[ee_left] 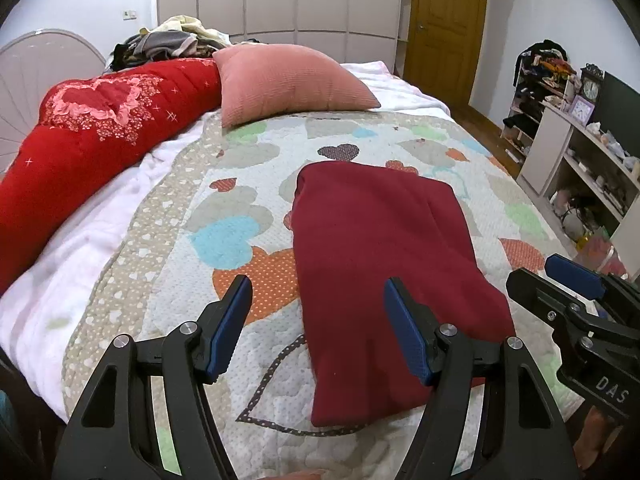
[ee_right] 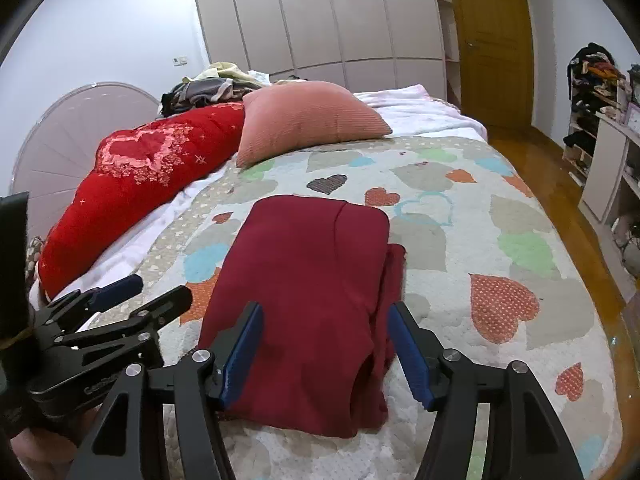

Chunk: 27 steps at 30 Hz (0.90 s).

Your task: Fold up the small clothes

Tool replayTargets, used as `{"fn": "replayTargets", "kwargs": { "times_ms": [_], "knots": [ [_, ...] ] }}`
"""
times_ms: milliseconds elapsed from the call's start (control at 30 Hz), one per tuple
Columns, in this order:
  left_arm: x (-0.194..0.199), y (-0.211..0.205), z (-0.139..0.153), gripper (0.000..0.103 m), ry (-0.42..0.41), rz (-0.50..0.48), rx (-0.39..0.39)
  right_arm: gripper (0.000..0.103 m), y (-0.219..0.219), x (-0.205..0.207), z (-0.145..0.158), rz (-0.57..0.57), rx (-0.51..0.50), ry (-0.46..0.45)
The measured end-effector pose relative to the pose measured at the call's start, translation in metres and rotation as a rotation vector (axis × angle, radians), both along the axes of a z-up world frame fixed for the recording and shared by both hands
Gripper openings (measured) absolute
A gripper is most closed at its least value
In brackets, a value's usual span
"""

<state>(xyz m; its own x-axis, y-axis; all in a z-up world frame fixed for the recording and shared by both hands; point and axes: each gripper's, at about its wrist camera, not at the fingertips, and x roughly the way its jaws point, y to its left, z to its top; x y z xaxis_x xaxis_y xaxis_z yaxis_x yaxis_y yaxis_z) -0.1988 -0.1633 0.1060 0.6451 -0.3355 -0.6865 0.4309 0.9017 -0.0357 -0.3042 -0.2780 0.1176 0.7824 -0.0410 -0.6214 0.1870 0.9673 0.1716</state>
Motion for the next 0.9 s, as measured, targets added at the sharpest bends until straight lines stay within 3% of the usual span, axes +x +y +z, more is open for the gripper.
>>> {"fn": "replayTargets", "kwargs": {
  "times_ms": [900],
  "knots": [
    [-0.0032, 0.0049, -0.0038, 0.068, 0.001, 0.010, 0.014, 0.067, 0.0039, 0.0009, -0.0047, -0.016, -0.023, 0.041]
  ]
}}
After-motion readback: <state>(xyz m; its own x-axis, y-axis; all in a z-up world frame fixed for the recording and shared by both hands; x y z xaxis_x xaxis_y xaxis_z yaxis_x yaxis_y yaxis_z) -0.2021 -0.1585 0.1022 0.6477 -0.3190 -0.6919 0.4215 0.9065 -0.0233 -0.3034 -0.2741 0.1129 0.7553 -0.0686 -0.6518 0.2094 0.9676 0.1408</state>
